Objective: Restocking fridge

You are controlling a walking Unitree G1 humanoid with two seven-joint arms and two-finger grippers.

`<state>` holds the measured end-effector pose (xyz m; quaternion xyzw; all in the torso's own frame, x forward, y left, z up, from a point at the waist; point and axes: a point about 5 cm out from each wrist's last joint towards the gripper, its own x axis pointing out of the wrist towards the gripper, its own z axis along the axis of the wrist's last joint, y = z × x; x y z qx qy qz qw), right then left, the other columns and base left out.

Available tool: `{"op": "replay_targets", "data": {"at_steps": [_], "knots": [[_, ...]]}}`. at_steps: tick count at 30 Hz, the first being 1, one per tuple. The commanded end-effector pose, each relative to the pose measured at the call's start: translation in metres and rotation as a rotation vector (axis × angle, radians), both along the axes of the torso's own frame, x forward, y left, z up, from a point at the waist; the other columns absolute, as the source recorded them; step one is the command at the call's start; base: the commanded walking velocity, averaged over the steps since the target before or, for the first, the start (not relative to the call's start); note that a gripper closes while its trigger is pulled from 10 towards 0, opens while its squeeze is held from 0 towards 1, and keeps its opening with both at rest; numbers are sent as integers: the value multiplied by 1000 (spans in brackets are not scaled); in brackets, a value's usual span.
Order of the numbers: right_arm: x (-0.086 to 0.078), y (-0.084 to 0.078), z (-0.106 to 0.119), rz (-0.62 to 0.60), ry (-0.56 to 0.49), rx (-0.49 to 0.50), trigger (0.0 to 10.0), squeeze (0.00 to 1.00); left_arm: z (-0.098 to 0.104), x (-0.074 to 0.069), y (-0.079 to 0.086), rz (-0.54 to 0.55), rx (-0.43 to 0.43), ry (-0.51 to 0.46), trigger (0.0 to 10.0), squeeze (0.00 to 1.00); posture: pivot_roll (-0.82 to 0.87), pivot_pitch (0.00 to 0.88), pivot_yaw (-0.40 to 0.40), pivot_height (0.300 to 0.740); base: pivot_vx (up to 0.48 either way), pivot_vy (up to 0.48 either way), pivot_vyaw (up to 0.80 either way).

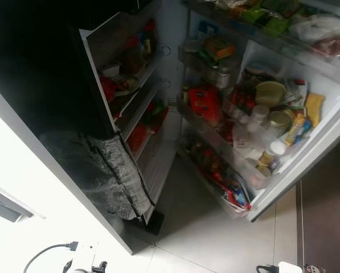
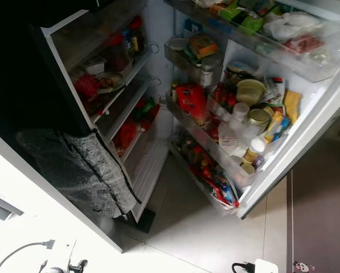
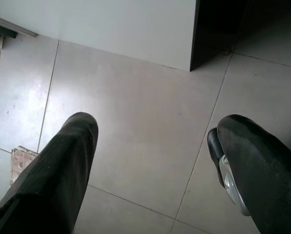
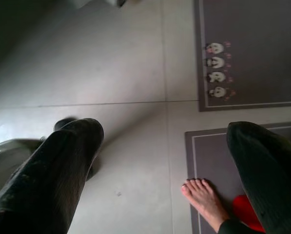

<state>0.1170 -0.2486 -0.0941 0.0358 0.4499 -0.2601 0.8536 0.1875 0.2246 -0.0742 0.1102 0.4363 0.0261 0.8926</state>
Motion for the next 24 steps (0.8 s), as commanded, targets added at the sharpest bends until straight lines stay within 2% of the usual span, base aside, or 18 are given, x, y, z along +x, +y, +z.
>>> {"op": "replay_targets", "data": {"at_steps": [1, 5, 7, 10, 12, 19, 24], "knots": [[-5, -1, -1, -56, -2, -19, 10000, 0, -2, -5, 3, -19, 15, 27, 10000, 0, -39, 67, 47, 740, 0, 0, 0], [-5, -5, 4, -105, -24, -124, 10000, 0, -2, -5, 3, -18, 14, 26, 10000, 0, -43, 73, 47, 740, 0, 0, 0], [-7, -7, 5, -166, -33, -178, 10000, 0, -2, -5, 3, -20, 14, 27, 10000, 0, -42, 72, 46, 740, 0, 0, 0], [13, -42, 31, -260, -167, -360, 10000, 0, -2, -5, 3, -22, 13, 27, 10000, 0, -42, 73, 47, 740, 0, 0, 0], [18, -53, 42, -249, -229, -426, 10000, 0, -2, -5, 3, -24, 14, 28, 10000, 0, -43, 74, 46, 740, 0, 0, 0], [22, -60, 53, -328, -297, -499, 10000, 0, -2, -5, 4, -22, 17, 26, 10000, 0, -39, 73, 47, 740, 0, 0, 0], [40, -72, 77, -352, -448, -565, 10000, 0, -2, -4, 4, -21, 18, 24, 10000, 0, -43, 74, 46, 740, 0, 0, 0]]}}
